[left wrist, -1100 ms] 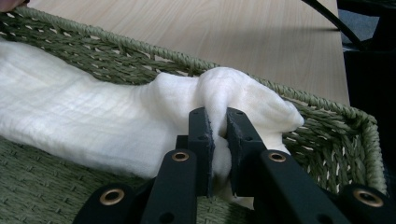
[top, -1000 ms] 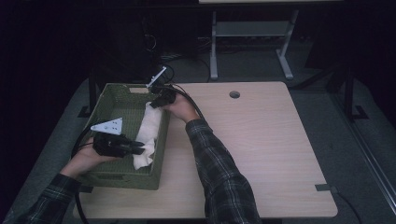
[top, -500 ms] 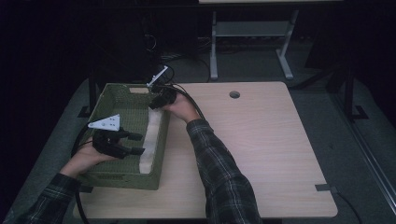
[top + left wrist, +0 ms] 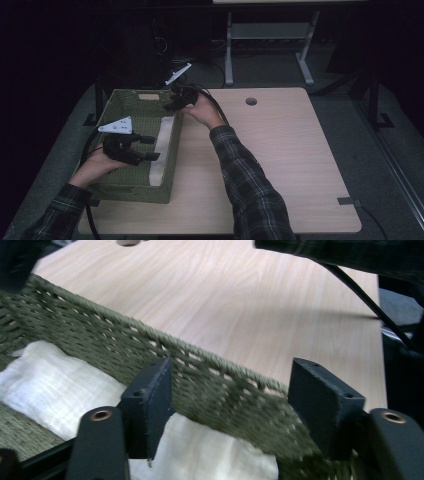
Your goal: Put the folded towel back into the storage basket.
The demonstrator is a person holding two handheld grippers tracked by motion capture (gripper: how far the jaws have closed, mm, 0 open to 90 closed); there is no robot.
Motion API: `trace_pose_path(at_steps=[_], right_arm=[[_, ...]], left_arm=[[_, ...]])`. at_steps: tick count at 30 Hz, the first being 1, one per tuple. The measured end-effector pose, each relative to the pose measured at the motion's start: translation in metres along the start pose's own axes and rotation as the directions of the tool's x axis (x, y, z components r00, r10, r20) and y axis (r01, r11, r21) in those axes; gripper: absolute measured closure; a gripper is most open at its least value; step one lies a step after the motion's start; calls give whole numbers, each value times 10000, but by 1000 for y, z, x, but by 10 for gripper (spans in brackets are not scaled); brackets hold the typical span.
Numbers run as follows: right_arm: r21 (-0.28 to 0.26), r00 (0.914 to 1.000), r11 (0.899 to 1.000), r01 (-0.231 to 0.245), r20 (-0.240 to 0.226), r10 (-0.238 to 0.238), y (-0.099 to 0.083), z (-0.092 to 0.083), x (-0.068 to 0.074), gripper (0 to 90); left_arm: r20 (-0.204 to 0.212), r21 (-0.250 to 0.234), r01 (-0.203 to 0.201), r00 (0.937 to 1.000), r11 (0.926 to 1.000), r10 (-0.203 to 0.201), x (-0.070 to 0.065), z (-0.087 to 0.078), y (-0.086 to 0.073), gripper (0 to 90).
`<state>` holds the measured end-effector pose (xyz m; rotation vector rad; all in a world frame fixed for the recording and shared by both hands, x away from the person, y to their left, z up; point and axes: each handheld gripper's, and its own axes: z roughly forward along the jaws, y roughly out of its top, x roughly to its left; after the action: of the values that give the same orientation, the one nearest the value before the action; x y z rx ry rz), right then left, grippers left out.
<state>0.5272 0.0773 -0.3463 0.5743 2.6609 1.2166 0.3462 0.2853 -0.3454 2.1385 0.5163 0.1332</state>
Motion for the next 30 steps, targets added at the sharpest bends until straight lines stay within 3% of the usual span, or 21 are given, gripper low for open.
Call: trace_pose_path(at_steps=[4,17,26,30], right_arm=[[-134,9996,9996,-232,135,234,-11,-20,-4,404],[12,9975,9995,-312,639,311,-60,-81,-15,309],[-164,9944,9981,-602,861,614,-97,-117,-14,285],[-284,9901,9963,-811,1126,838,-114,-135,-12,271]], left_arm=[[-287,41,82,9996,10000,-81,-6,7,9,268],[-1219,-160,404,9916,9991,-420,-26,43,52,229],[-1433,24,304,9892,9995,-298,-39,75,71,222],[-1532,-149,311,9876,9994,-331,-45,90,78,222]])
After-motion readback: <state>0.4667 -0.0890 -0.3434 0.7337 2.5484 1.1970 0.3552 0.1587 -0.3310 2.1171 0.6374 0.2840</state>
